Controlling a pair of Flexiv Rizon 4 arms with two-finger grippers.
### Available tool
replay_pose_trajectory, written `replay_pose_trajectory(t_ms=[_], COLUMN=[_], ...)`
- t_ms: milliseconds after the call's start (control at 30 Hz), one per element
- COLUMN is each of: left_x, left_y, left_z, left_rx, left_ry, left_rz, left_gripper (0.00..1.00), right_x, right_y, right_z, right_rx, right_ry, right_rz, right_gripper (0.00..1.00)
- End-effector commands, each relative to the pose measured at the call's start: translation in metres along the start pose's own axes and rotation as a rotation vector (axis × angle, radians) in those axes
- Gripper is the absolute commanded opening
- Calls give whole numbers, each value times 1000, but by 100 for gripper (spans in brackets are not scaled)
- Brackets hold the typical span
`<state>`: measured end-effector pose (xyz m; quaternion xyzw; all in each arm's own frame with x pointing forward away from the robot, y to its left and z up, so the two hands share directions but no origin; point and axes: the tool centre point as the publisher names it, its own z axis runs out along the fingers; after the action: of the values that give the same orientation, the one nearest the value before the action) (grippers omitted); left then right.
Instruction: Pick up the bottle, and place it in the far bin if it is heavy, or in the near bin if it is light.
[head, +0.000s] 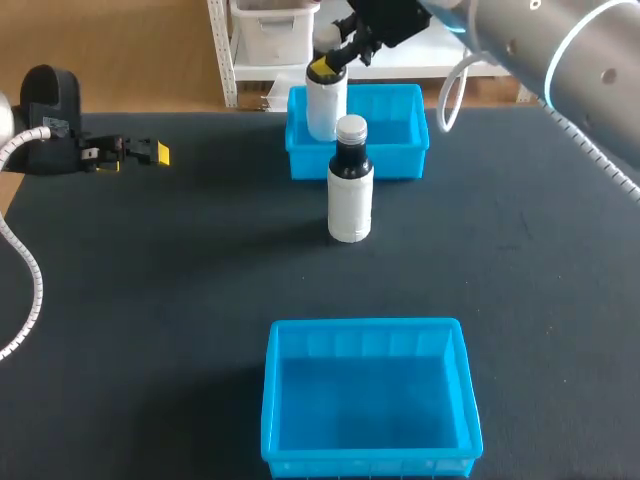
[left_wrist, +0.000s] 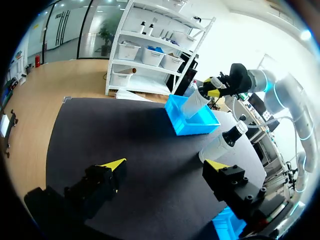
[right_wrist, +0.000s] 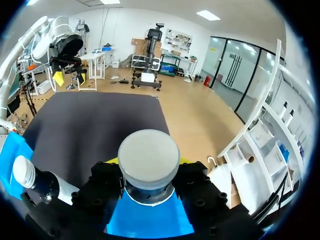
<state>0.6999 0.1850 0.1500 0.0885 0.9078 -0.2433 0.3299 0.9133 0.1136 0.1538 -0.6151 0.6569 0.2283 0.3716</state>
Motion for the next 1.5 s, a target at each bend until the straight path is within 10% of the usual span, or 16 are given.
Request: replay_pose_trajectory(t_ms=[33, 1033, 1133, 1200, 1500], left_x=[0, 0, 0, 0, 0], left_y=[0, 0, 0, 0, 0], left_z=[0, 0, 0, 0, 0], left_rx=[0, 0, 0, 0, 0], left_ry=[0, 0, 0, 0, 0], left_rz=[0, 0, 0, 0, 0], left_gripper=[100, 100, 100, 100, 100], right_x=[-4, 19, 20, 21, 25], right_y=[-14, -16, -18, -19, -24], right_z=[8, 37, 38, 38, 30], right_rx=[-664, -777, -783, -785, -762], right_ry=[13, 31, 40, 42, 49], right_rz=[12, 138, 150, 152, 155], right_gripper=[0, 0, 40, 100, 100])
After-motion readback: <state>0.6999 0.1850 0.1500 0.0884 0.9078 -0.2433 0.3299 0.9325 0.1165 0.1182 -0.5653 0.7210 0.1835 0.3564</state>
